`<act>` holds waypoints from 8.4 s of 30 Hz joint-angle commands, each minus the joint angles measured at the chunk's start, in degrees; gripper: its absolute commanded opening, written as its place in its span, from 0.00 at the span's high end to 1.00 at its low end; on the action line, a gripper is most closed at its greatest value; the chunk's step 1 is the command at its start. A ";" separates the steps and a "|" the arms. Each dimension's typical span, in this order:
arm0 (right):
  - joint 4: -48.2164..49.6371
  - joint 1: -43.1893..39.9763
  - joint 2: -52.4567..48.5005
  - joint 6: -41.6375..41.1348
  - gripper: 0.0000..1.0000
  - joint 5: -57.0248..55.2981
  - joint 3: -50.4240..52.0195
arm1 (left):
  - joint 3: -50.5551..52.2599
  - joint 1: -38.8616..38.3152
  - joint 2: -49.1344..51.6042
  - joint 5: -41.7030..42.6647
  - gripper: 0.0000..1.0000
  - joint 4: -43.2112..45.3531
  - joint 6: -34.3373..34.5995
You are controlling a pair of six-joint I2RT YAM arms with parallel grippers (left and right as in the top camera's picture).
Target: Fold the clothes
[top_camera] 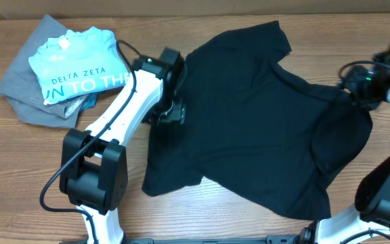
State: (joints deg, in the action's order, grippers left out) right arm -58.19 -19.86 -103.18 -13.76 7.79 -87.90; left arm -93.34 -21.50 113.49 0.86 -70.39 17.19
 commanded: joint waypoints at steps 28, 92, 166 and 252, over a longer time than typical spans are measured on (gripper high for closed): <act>11.04 2.43 -1.70 -10.03 0.96 -5.40 18.14 | -3.17 0.22 -0.72 0.63 0.12 5.31 -3.96; 2.91 -20.02 0.46 -7.34 0.64 0.87 10.25 | -2.82 0.11 12.48 0.70 0.18 27.89 -17.46; 11.41 -15.39 -9.46 -1.60 0.27 8.94 -3.87 | -2.82 14.16 0.76 -2.25 0.48 14.29 2.75; -7.43 -10.54 16.81 3.30 0.47 19.71 19.78 | 33.73 9.07 -13.84 6.43 0.70 36.00 -12.87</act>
State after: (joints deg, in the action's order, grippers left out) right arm -66.48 -32.77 -87.57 -11.49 25.91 -66.76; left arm -62.33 -12.69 98.80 11.25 -36.82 1.21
